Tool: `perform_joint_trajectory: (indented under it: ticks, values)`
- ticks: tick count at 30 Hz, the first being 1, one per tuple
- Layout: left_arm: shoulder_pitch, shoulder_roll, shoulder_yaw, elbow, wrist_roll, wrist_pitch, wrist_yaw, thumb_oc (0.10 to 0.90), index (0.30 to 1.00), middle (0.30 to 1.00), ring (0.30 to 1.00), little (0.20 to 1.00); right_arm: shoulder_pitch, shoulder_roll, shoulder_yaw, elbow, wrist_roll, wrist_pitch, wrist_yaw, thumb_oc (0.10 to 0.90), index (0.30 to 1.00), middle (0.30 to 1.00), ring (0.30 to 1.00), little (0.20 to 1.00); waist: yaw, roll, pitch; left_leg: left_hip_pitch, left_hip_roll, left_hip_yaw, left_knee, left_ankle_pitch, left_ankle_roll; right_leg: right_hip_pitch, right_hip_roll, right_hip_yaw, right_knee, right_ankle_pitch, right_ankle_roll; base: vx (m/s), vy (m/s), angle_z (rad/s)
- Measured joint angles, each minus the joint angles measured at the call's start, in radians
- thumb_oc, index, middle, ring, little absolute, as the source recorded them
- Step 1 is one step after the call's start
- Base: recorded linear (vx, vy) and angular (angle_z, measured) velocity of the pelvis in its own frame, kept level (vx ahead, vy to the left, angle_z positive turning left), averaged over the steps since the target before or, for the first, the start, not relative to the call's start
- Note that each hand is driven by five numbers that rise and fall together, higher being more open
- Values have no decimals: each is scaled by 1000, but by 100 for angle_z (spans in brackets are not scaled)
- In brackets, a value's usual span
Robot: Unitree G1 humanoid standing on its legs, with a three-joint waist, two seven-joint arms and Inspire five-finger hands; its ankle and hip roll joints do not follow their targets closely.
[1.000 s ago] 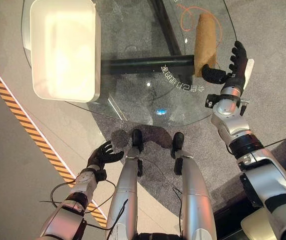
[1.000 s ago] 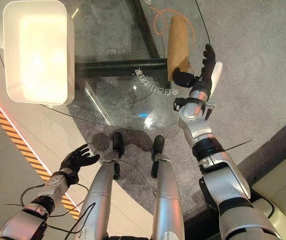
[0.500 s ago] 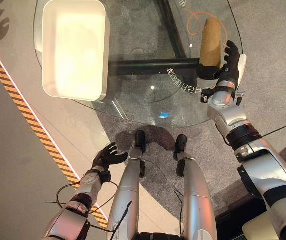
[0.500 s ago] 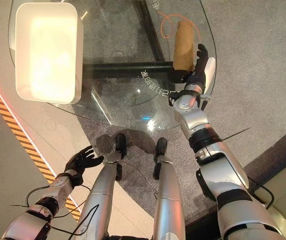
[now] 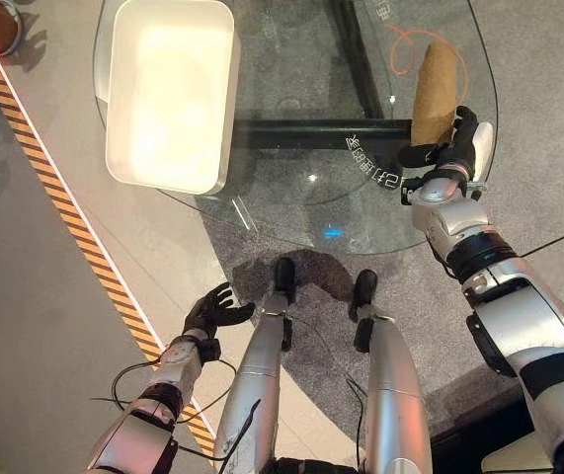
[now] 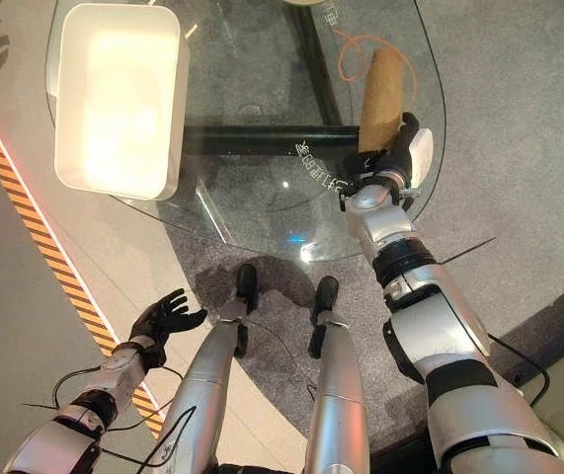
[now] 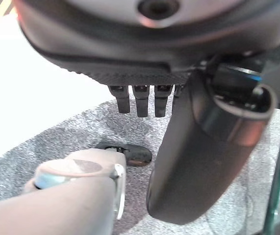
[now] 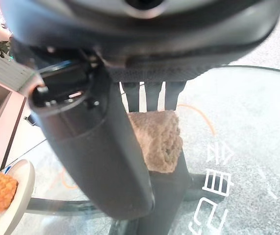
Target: Wipe the table with a cloth and put it in the basket.
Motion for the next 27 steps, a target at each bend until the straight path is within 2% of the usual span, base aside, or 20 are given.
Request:
perform_joint_trajectory:
  ticks: [8,18,19,20,27]
  values:
    - [25,-1,-1,-11,0,2,1,800,900,900,900,900,-33,-2,3,67,-1,23,0,800,900,900,900,900,3,17,1,-1,-4,-5,-3,3,0,0,-3,-3,0,0,0,8,6,1]
    - [25,-1,-1,-13,-2,1,0,800,900,900,900,900,-33,-1,5,78,-2,39,0,800,900,900,900,900,4,18,1,-3,-4,-7,-8,5,-2,-5,-3,-4,0,-1,0,0,0,0]
    - [25,-1,-2,-13,-2,1,0,800,900,900,900,900,-33,-1,6,80,-3,39,0,676,794,794,794,776,4,18,1,-3,-4,-7,-10,5,-2,-5,-3,-4,0,-1,0,0,0,0]
    - [25,-1,-2,-13,-2,1,0,800,900,900,900,900,-33,-1,6,80,-9,38,0,100,300,300,300,200,4,19,1,-3,-4,-7,-13,7,-3,-6,-3,-5,0,-1,0,0,0,0]
    - [25,-2,-6,-17,-18,1,-1,800,900,900,900,900,-46,-11,23,82,-41,38,3,100,300,300,300,200,4,24,1,-5,-4,-8,-18,9,-4,-11,-3,-5,1,-2,-1,0,0,0]
